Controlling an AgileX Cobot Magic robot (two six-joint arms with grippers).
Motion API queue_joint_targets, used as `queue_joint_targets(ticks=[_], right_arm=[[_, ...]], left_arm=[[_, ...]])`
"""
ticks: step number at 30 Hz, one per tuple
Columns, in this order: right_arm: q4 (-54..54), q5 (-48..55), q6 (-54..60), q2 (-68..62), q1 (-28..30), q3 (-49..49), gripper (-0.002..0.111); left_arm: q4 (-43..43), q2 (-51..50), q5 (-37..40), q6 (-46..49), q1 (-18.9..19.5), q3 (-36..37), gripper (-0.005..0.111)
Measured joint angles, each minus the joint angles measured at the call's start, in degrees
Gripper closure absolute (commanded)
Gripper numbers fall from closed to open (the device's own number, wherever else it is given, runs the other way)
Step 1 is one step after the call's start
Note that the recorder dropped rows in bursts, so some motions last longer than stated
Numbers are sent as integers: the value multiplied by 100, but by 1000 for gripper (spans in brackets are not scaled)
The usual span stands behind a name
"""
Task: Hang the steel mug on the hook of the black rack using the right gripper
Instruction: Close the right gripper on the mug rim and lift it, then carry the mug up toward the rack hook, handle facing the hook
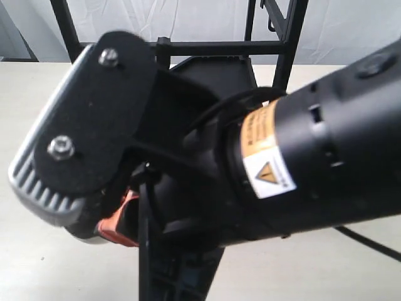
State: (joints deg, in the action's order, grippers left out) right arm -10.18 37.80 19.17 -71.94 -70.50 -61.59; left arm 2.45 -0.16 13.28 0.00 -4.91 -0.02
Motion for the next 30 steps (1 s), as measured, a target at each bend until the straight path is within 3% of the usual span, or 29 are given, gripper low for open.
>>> queue_joint_targets(ticks=[11, 24, 30], right_arm=[[67, -889, 0, 707, 0, 549, 109], [178, -2784, -351, 769, 85, 1642, 109], [401, -2890, -369, 944, 396, 1671, 109]], left_arm=[[0, 0, 0, 0, 0, 0, 105], [0, 0, 0, 0, 0, 0, 105], [0, 0, 0, 0, 0, 0, 105]])
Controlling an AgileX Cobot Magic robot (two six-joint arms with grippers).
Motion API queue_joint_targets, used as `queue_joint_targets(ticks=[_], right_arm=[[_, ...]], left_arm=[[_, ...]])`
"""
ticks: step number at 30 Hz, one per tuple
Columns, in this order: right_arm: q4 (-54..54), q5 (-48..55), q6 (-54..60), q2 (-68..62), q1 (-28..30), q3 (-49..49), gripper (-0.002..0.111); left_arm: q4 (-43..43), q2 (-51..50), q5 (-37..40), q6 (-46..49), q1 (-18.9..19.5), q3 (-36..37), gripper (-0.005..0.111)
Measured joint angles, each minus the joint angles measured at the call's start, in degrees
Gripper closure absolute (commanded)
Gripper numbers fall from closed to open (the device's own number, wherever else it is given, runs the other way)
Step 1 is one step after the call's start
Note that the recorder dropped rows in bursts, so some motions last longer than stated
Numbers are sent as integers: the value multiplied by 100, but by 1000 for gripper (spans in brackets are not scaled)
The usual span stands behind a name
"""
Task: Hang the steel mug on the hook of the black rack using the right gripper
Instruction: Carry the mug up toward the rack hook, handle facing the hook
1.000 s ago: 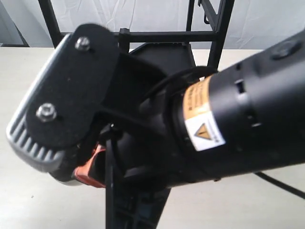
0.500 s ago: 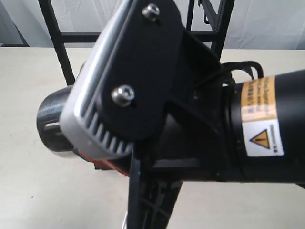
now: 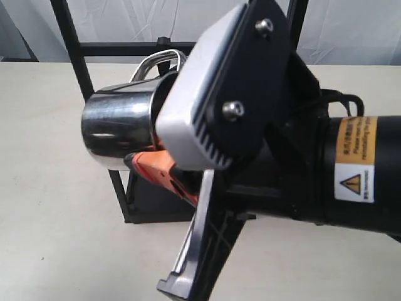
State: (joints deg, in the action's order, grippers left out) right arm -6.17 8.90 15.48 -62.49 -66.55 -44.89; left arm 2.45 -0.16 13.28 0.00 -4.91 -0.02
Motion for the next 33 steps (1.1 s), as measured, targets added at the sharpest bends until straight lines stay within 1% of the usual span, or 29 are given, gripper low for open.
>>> queue_joint_targets(ticks=[2, 11, 33], right_arm=[[10, -72, 0, 0, 133, 82, 109], [-99, -735, 0, 2, 157, 554, 109], [-149, -1158, -9, -397, 157, 579, 109]], left_arm=[[0, 0, 0, 0, 0, 0, 105], [0, 0, 0, 0, 0, 0, 105], [0, 0, 0, 0, 0, 0, 105]])
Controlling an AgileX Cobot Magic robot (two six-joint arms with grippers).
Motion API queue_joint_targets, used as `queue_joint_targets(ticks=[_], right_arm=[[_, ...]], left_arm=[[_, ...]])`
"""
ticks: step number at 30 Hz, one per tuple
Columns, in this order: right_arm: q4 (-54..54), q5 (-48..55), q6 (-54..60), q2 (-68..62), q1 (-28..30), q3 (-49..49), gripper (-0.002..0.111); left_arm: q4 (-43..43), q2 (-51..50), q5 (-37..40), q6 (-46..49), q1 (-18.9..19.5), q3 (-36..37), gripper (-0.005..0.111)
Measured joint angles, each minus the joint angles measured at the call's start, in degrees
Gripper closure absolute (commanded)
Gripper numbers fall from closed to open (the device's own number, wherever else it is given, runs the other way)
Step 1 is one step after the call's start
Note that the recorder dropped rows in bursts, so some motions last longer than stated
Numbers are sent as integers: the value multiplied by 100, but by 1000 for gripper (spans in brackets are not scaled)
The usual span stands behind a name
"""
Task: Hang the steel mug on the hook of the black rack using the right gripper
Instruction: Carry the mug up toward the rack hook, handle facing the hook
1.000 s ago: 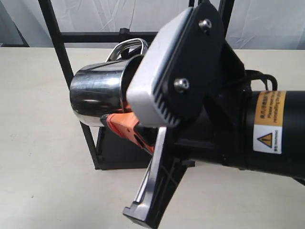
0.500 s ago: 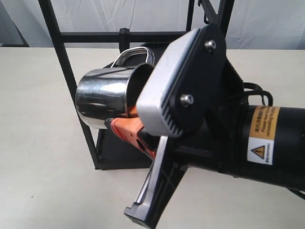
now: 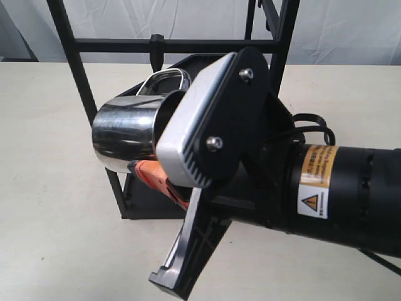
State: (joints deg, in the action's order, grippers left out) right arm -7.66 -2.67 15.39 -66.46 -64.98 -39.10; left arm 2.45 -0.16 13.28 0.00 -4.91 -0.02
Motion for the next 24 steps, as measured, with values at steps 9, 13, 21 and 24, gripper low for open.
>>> queue_joint_targets(ticks=[9, 13, 21, 24], right_arm=[[-45, -204, -12, 0, 0, 236, 109], [-29, -377, -64, 0, 0, 350, 109], [-20, -400, -139, 0, 0, 372, 109], [-108, -351, -139, 0, 0, 372, 109]], left_arm=[[0, 0, 0, 0, 0, 0, 105], [0, 0, 0, 0, 0, 0, 105], [0, 0, 0, 0, 0, 0, 105], [0, 0, 0, 0, 0, 0, 105]])
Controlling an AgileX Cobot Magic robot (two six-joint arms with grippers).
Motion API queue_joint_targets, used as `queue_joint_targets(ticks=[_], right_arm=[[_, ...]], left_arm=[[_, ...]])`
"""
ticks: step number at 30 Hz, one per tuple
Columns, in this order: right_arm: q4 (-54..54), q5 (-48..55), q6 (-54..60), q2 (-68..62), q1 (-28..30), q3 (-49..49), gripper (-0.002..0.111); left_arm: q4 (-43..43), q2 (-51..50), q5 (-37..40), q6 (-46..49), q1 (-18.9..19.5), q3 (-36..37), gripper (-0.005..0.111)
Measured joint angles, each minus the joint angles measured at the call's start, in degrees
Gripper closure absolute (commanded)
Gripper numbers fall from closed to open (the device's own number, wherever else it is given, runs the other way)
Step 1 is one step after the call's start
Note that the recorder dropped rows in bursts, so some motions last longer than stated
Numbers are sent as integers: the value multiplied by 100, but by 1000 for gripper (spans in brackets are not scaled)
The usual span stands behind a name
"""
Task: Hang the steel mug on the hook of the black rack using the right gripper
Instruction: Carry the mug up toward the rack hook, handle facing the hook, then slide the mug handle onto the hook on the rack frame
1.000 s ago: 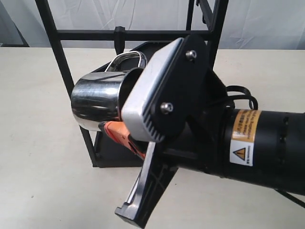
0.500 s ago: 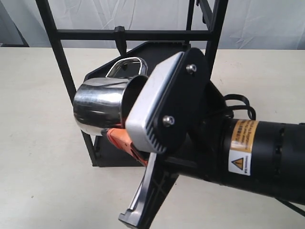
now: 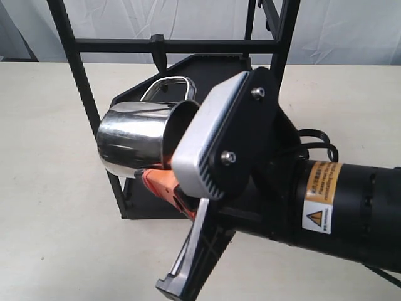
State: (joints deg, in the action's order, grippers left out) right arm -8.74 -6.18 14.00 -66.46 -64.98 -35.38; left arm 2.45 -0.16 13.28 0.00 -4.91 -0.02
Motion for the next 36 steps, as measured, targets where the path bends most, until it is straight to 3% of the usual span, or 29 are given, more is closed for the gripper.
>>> queue_joint_targets(ticks=[4, 9, 36], right_arm=[[-39, 97, 0, 11, 0, 0, 109], [-227, 458, -76, 11, 14, 0, 79], [-449, 740, -212, 0, 24, 46, 78]], left_arm=[[0, 0, 0, 0, 0, 0, 105], [0, 0, 0, 0, 0, 0, 105], [0, 0, 0, 0, 0, 0, 105]])
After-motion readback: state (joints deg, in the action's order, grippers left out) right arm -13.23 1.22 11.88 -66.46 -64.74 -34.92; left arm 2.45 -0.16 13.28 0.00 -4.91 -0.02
